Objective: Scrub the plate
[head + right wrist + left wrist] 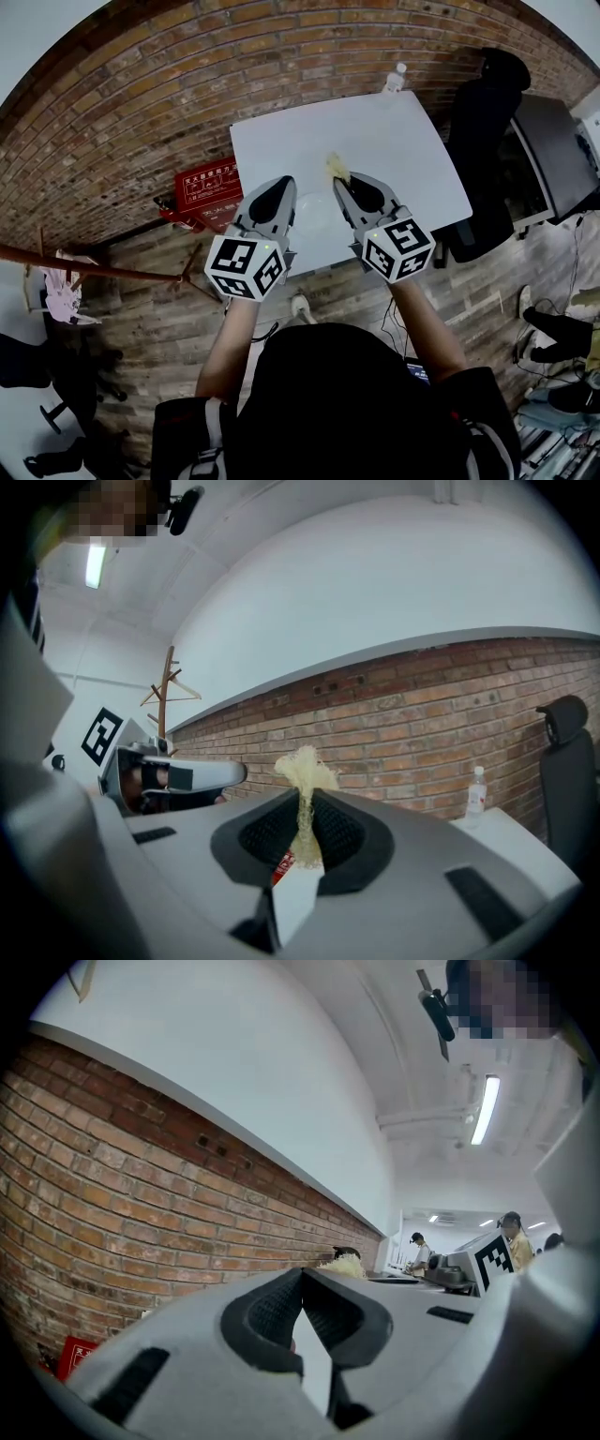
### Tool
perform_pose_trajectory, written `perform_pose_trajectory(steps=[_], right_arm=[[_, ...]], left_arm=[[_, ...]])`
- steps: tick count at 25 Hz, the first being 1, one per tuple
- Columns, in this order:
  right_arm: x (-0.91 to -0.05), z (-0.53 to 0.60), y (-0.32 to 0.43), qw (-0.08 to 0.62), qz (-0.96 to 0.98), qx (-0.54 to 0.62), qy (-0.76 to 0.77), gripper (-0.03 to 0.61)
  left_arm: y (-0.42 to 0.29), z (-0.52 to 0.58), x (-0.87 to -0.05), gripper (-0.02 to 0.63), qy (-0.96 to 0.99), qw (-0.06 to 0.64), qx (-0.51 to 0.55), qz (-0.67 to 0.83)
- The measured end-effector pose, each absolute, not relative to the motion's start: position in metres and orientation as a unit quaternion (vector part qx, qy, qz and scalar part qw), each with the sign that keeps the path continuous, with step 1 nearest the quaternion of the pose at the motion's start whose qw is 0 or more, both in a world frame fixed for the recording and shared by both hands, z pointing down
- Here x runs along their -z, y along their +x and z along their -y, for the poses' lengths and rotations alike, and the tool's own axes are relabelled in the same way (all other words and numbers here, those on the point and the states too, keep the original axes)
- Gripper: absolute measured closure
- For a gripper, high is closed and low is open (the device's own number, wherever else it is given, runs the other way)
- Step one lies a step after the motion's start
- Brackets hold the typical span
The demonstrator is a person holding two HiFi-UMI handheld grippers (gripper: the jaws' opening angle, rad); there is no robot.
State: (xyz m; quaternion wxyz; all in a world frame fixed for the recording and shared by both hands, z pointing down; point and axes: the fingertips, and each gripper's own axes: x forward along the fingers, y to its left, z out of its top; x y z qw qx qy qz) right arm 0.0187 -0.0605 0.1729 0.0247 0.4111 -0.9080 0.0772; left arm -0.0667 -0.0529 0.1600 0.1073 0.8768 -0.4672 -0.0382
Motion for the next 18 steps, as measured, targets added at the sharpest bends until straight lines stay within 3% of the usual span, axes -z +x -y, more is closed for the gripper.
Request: perform_pose_trajectory(steps=[18], right_arm=[[-0.184, 0.106, -0.019, 0.028, 0.896, -0.079, 0.435, 0.525]], left_arm=[[-0.104, 0.102, -0.187, 0.595, 0.886, 0.132, 0.024, 0.444]])
